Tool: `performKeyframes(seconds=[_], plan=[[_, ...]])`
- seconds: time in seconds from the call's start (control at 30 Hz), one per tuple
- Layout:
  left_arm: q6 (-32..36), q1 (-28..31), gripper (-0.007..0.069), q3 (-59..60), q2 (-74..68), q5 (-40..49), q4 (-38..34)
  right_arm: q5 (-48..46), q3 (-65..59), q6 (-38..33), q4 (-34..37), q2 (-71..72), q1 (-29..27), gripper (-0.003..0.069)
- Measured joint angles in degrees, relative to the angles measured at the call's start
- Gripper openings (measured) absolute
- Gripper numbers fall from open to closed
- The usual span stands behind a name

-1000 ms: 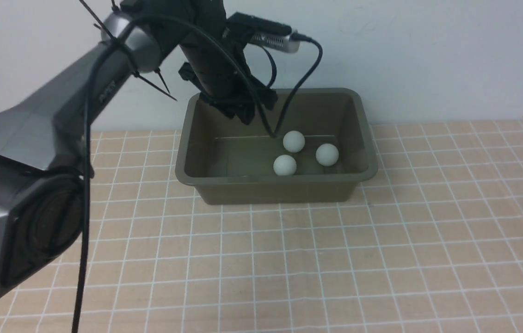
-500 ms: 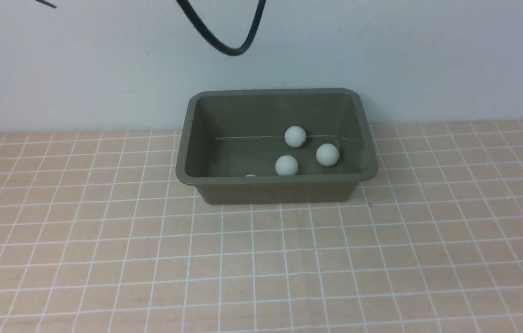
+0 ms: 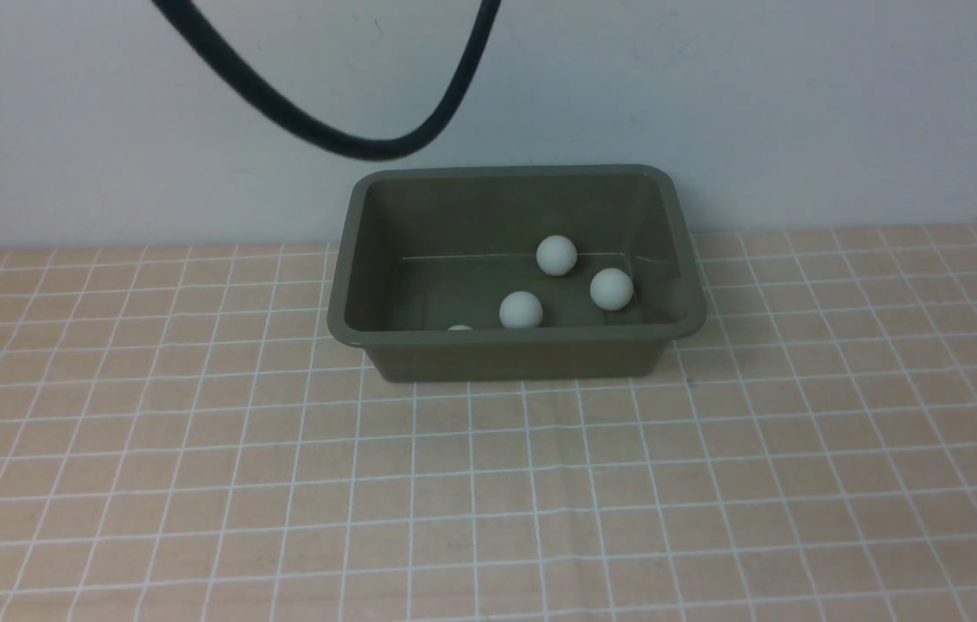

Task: Put the table tennis balls into the box on the light coffee tablecloth.

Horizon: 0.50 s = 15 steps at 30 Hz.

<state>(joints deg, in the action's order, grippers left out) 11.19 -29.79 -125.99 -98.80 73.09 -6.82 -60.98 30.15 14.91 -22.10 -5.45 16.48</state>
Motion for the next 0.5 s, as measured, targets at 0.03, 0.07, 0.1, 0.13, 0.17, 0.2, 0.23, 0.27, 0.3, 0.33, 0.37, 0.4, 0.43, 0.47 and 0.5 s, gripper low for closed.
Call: performKeyframes(seconds=[0.03, 0.07, 0.1, 0.13, 0.17, 0.2, 0.23, 0.27, 0.3, 0.33, 0.37, 0.4, 0.43, 0.47, 0.5], plan=[[-1.91, 0.0, -0.0069, 0.12, 0.0, 0.0, -0.29, -0.94, 0.0, 0.0, -0.05, 0.0, 0.0, -0.0015], [-3.51, -0.03, -0.0069, 0.17, 0.07, 0.0, -0.37, -1.59, 0.0, 0.0, -0.07, 0.0, 0.0, -0.0015], [-4.94, -0.08, -0.0069, 0.17, 0.07, 0.0, -0.43, -1.88, 0.0, 0.0, -0.07, 0.0, 0.0, -0.0015], [-6.61, -0.08, -0.0069, 0.17, 0.15, 0.0, -0.55, -2.31, 0.0, 0.0, -0.07, 0.0, 0.0, -0.0014], [-7.77, -0.08, -0.0069, 0.17, 0.14, 0.0, -0.55, -2.58, 0.0, 0.0, -0.07, 0.0, 0.0, -0.0014], [-9.0, -0.08, -0.0069, 0.17, 0.14, 0.0, -0.55, -2.75, 0.0, 0.0, -0.07, 0.0, 0.0, -0.0014], [-9.75, -0.08, -0.0069, 0.17, 0.14, 0.0, -0.55, -2.88, 0.0, 0.0, -0.07, 0.0, 0.0, -0.0014], [-10.29, -0.08, -0.0069, 0.17, 0.0, 0.0, -0.55, -2.95, 0.0, 0.0, -0.07, 0.0, 0.0, -0.0014], [-10.66, -0.08, -0.0069, 0.17, -0.15, 0.0, -0.55, -3.0, 0.0, 0.0, -0.07, 0.0, 0.0, -0.0014], [-10.72, -0.08, -0.0069, 0.17, -0.23, 0.0, -0.55, -3.0, 0.0, 0.0, -0.07, 0.0, 0.0, -0.0014], [-11.19, -0.08, -0.0069, 0.17, -0.72, 0.0, -0.5, -3.0, 0.0, 0.0, -0.07, 0.0, 0.0, -0.0014], [-11.19, -0.08, -0.0069, 0.17, -0.78, 0.0, -0.5, -3.0, 0.0, 0.0, -0.07, 0.0, 0.0, -0.0014], [-11.19, -0.08, -0.0069, 0.17, -1.21, 0.0, -0.5, -3.0, 0.0, 0.0, -0.07, 0.0, 0.0, -0.0014], [-11.19, -0.08, -0.0069, 0.17, -1.71, 0.0, -0.39, -3.0, 0.0, 0.0, -0.07, 0.0, 0.0, -0.0014], [-11.19, -0.08, -0.0069, 0.17, -2.24, 0.0, -0.22, -3.04, 0.0, 0.0, -0.07, 0.0, 0.0, -0.0014]])
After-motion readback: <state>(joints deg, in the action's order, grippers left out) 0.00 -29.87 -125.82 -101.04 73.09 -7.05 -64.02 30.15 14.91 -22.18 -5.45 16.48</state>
